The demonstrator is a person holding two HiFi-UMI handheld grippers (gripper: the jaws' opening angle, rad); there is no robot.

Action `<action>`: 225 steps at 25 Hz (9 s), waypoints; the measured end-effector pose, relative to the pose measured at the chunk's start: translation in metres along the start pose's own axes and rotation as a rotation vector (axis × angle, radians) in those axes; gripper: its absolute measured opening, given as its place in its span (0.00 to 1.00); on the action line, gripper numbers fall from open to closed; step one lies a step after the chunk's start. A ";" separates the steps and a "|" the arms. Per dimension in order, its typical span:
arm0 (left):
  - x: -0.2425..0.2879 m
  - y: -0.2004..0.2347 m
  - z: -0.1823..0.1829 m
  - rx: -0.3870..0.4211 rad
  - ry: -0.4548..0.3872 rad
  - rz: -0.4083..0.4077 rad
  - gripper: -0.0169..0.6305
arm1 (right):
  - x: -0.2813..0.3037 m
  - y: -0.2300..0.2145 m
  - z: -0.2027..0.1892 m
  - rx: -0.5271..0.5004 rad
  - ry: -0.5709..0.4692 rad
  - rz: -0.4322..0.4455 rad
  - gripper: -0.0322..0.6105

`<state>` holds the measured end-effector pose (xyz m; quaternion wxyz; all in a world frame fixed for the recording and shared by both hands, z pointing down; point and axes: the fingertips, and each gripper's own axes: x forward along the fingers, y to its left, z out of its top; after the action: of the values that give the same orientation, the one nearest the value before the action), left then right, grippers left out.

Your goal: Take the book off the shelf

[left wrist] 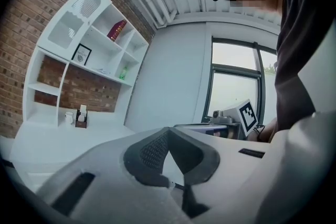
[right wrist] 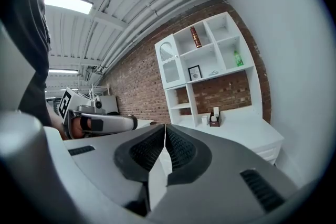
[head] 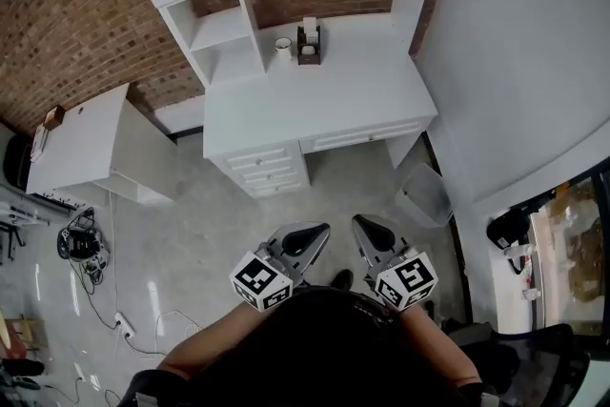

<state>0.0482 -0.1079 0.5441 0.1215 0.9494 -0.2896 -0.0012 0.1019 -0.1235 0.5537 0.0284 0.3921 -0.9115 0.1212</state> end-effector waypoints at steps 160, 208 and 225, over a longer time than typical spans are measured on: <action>0.151 0.165 0.372 0.387 -0.090 -0.026 0.04 | 0.119 -0.184 0.420 -0.056 -0.276 0.081 0.42; -0.055 -0.119 0.051 0.063 0.100 -0.145 0.04 | -0.135 0.052 0.037 0.339 0.079 0.023 0.42; -0.083 -0.212 -0.069 -0.030 0.221 -0.111 0.04 | -0.233 0.085 -0.091 0.464 0.208 0.083 0.42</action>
<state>0.1013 0.1239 0.5559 0.1665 0.9565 -0.2212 0.0923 0.1979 0.1196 0.5908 0.0263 0.3356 -0.8668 0.3679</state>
